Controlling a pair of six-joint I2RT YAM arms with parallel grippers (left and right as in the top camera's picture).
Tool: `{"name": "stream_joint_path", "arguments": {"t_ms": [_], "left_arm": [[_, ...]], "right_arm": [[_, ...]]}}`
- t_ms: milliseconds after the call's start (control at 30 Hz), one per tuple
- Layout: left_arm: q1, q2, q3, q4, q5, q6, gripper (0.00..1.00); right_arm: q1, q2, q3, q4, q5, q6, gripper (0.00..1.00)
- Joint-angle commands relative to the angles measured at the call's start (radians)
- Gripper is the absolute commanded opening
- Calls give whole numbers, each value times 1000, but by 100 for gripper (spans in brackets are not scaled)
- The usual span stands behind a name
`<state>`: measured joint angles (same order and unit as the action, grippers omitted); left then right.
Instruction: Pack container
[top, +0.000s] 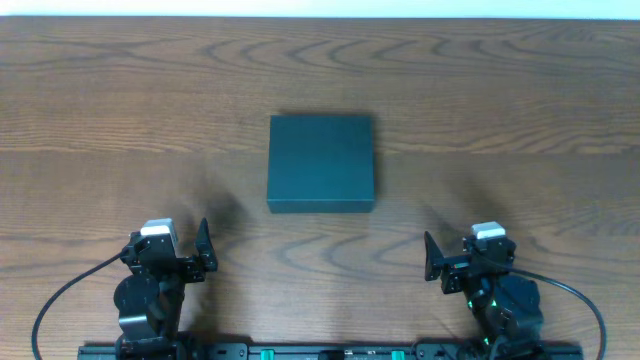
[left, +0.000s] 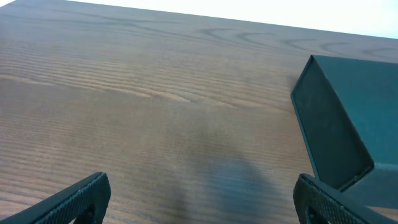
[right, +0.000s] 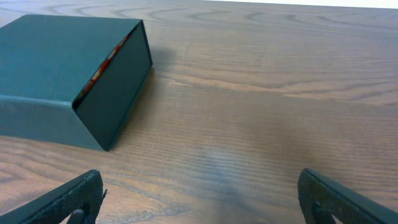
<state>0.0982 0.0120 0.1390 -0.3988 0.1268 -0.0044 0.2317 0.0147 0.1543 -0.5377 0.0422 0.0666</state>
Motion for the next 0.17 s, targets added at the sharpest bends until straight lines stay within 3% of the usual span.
{"name": "stream_joint_path", "arguments": {"t_ms": [0, 133], "left_arm": [[6, -8, -21, 0, -4, -15, 95], [6, -8, -21, 0, -3, -15, 96]], "right_arm": [[-9, -9, -10, -1, 14, -16, 99], [-9, -9, -10, -1, 14, -16, 99]]}}
